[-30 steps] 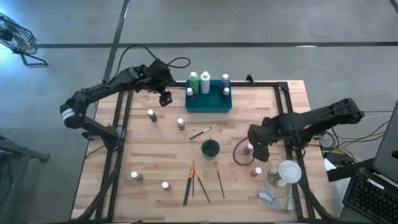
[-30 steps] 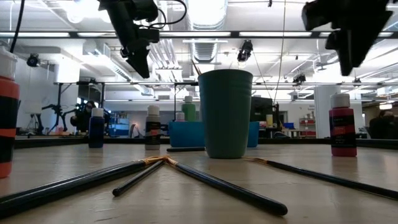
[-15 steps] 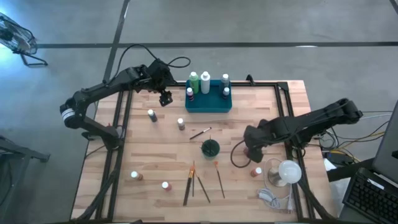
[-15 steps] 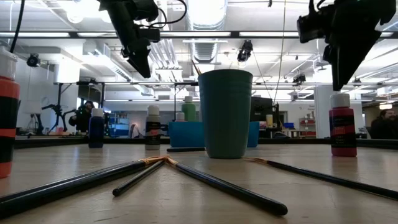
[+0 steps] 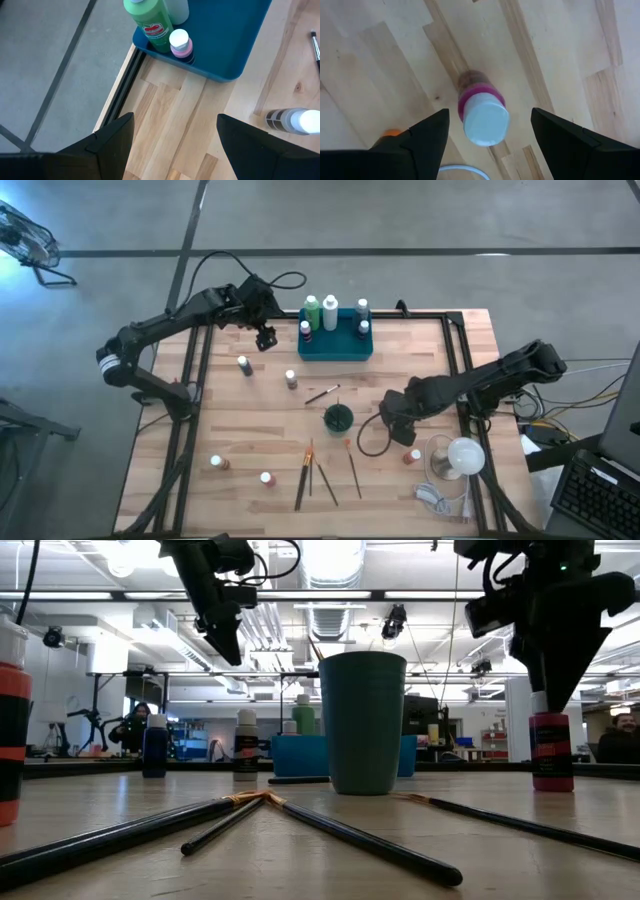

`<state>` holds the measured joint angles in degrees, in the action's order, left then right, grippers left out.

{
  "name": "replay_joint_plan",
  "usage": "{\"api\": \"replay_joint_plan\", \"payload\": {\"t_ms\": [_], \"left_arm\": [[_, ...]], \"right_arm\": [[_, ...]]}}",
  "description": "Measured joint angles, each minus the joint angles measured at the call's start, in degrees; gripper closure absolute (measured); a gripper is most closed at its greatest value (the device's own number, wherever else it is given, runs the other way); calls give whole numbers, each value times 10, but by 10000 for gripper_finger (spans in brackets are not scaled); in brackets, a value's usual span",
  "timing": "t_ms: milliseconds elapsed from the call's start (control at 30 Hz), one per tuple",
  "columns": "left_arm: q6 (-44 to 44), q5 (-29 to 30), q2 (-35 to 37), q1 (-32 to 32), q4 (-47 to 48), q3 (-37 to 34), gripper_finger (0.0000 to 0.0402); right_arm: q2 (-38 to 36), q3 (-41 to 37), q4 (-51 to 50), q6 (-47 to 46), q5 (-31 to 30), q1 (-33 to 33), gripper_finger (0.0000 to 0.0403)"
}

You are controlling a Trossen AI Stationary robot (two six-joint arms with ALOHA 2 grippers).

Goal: Pick & Place Paint Supplies
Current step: Put the red paint bottle into the blue bin

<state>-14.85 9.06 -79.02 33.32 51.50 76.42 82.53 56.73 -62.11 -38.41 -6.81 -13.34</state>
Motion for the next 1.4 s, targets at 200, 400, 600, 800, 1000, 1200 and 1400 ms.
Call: {"api": "replay_joint_plan", "payload": {"t_ms": [200, 400, 600, 800, 1000, 1200, 1400], "left_arm": [[0, 0, 0, 0, 1, 0, 113], [0, 0, 0, 0, 7, 0, 113], [0, 0, 0, 0, 9, 0, 113], [0, 0, 0, 0, 9, 0, 113], [0, 0, 0, 0, 9, 0, 113], [0, 0, 0, 0, 9, 0, 113], [0, 0, 0, 0, 9, -1, 113]], "right_arm": [[-1, 0, 12, 9, -2, 0, 137], [-2, -2, 12, 15, -5, 0, 171], [-2, -4, 12, 16, -7, 0, 196], [-3, -13, 15, 14, -7, 0, 215], [-4, -17, 20, 13, -6, 0, 223], [-4, -18, 27, 15, -6, 0, 234], [-4, -18, 32, 13, -5, 0, 274]]}}
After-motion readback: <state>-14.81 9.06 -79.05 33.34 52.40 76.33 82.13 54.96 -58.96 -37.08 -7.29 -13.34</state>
